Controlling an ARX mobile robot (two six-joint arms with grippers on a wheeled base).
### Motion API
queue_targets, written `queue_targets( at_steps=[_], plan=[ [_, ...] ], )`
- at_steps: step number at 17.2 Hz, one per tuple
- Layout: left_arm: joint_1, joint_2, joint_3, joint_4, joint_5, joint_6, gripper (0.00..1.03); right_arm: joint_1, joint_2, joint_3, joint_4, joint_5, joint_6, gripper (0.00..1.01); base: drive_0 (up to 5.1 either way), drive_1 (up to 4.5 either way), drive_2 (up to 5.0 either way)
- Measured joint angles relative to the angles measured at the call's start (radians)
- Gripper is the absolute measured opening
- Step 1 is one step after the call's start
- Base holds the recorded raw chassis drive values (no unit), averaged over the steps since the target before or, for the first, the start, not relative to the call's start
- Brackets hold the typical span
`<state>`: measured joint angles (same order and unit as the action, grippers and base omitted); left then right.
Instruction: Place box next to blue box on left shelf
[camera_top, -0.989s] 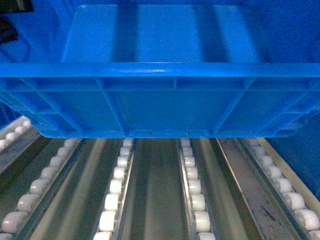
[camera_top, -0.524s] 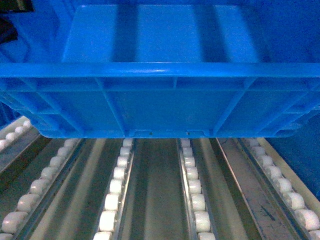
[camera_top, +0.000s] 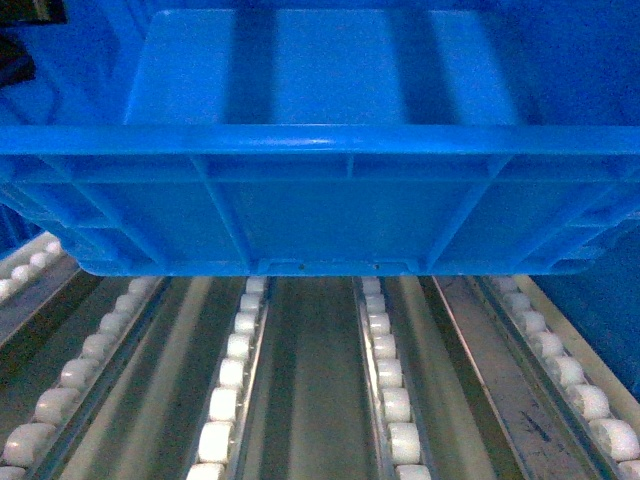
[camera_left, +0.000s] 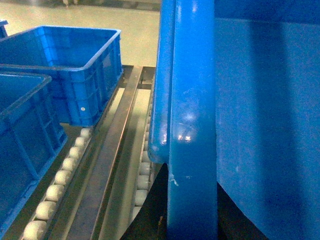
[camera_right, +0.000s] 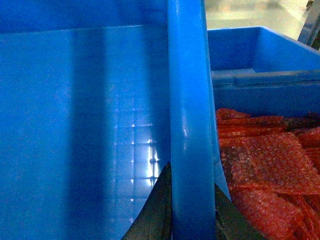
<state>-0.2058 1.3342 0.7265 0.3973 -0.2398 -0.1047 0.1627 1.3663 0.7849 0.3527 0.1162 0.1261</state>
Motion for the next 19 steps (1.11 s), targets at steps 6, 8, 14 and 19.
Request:
queue_targets(
  at_steps=[6,8,14,19],
  plan=[
    [0.0,0.0,0.0,0.0,0.0,0.0,0.08,0.0,0.0,0.0,0.0,0.0,0.0,0.09,0.0,0.0,0.0],
    [0.0,0.0,0.0,0.0,0.0,0.0,0.08,0.0,0.0,0.0,0.0,0.0,0.0,0.09,0.0,0.0,0.0],
    [-0.013,0.006,-0.026,0.077,-0.064,0.082,0.08,-0.001,0.0,0.0,-0.028,-0.036,-0.047,0.08,0.0,0.0,0.0],
    [0.092,0.005,0.002,-0.11,-0.005,0.091,0.08,0.026,0.0,0.021,-0.217,-0.127,-0.01,0.08,0.0,0.0,0.0]
  ],
)
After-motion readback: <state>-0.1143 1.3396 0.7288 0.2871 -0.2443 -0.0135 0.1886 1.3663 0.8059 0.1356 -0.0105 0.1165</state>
